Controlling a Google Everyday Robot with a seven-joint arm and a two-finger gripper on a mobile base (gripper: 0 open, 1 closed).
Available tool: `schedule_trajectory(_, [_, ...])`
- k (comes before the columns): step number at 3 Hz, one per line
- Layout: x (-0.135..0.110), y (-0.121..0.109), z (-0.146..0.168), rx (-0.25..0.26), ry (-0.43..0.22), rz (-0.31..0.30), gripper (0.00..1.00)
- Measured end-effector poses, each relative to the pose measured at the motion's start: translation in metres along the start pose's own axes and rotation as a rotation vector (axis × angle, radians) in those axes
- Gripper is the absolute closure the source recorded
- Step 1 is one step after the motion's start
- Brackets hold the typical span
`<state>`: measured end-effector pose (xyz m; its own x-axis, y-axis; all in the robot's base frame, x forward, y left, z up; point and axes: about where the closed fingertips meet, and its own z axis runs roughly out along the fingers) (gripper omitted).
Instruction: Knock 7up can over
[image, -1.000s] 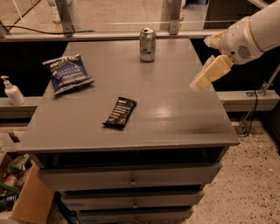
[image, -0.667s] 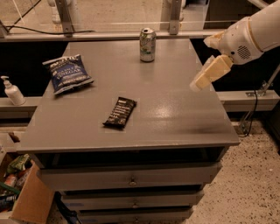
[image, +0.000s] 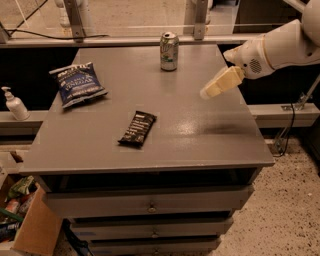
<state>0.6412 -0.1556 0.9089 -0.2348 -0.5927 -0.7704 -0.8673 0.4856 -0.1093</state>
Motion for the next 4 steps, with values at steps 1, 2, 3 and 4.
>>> schedule_trajectory(1, [-0.008,-0.024,0.032,0.026,-0.071,0.074,0.0])
schedule_trajectory(2, [-0.022,-0.048,0.06,0.035,-0.152,0.148,0.0])
schedule_trajectory(3, [-0.038,-0.071,0.083,0.024,-0.245,0.214,0.0])
schedule_trajectory(4, [-0.058,-0.092,0.101,-0.002,-0.324,0.243,0.0])
